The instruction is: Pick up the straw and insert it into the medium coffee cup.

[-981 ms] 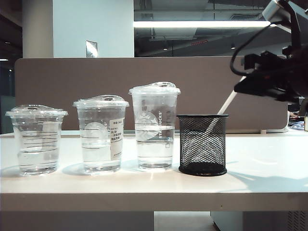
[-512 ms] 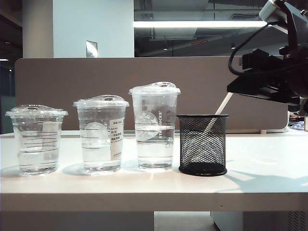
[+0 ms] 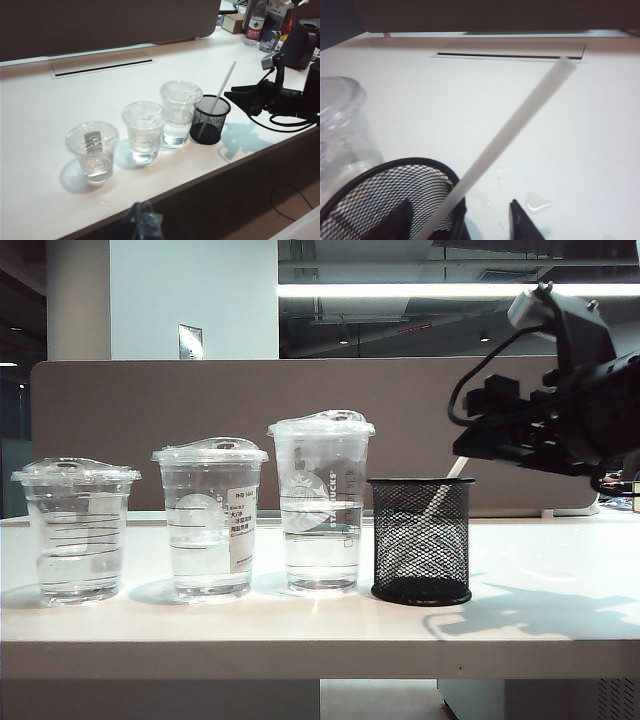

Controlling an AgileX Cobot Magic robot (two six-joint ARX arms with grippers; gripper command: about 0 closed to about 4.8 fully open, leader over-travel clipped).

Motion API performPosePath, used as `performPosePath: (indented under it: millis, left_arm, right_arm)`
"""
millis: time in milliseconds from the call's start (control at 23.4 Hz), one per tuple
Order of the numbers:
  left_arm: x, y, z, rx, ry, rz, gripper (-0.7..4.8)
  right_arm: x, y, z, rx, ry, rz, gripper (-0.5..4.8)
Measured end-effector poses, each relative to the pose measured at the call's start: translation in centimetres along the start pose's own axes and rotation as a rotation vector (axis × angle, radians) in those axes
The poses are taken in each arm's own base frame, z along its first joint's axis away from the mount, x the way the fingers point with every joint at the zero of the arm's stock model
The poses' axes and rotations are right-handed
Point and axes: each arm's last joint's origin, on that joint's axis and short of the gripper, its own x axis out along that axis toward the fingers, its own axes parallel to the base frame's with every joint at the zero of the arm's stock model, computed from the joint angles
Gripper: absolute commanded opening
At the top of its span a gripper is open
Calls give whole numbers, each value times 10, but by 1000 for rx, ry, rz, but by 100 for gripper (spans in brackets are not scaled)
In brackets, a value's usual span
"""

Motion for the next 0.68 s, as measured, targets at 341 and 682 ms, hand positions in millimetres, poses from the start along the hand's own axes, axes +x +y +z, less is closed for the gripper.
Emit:
performPosePath:
  millis: [341,682]
  left_arm:
    - [0,0,0,0,0,0,-1]
    - [0,0,0,0,0,0,-1]
  right_arm:
    - [17,-7,5,44,-29,-22,257]
    - [35,-7,13,46,-47,5,236]
